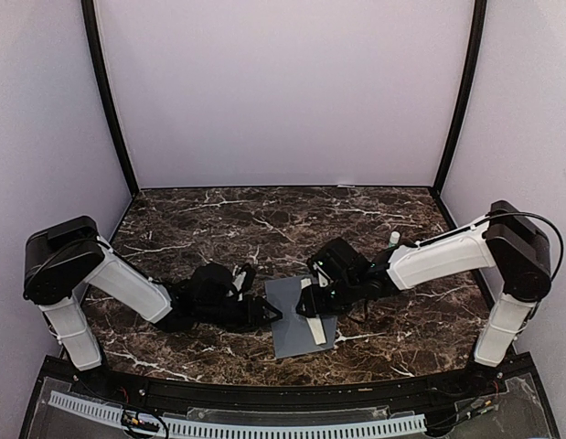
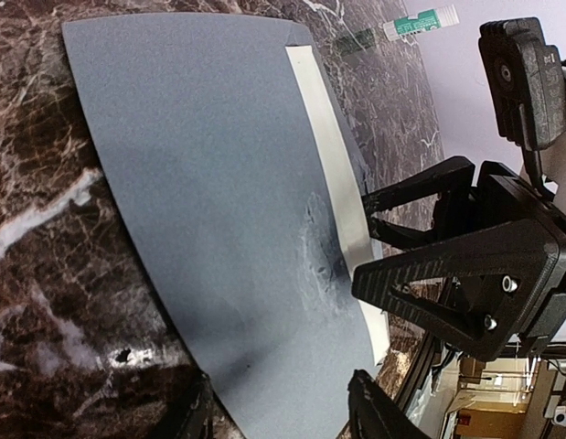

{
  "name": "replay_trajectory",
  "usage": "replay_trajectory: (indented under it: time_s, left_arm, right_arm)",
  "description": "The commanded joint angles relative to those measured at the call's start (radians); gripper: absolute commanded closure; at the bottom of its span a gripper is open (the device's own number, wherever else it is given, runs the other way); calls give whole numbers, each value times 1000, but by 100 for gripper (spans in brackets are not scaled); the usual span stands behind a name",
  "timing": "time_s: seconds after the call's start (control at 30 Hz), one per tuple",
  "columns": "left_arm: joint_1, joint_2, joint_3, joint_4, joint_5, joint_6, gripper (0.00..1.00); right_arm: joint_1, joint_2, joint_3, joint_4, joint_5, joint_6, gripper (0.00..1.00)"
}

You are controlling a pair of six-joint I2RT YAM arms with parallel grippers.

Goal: Place the letter into the envelope and seal it
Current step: Place the letter in the envelope.

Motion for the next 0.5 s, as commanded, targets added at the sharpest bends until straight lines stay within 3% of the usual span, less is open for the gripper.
replay_trajectory:
  time_s: [0.0, 0.47]
  left_arm:
    - [-4, 24, 10, -5, 8, 1, 51]
    - [-3, 52, 32, 26, 29, -13, 53]
  right_arm:
    - [13, 22, 30, -17, 16, 0, 45]
    - [35, 47, 66, -23, 6, 2, 45]
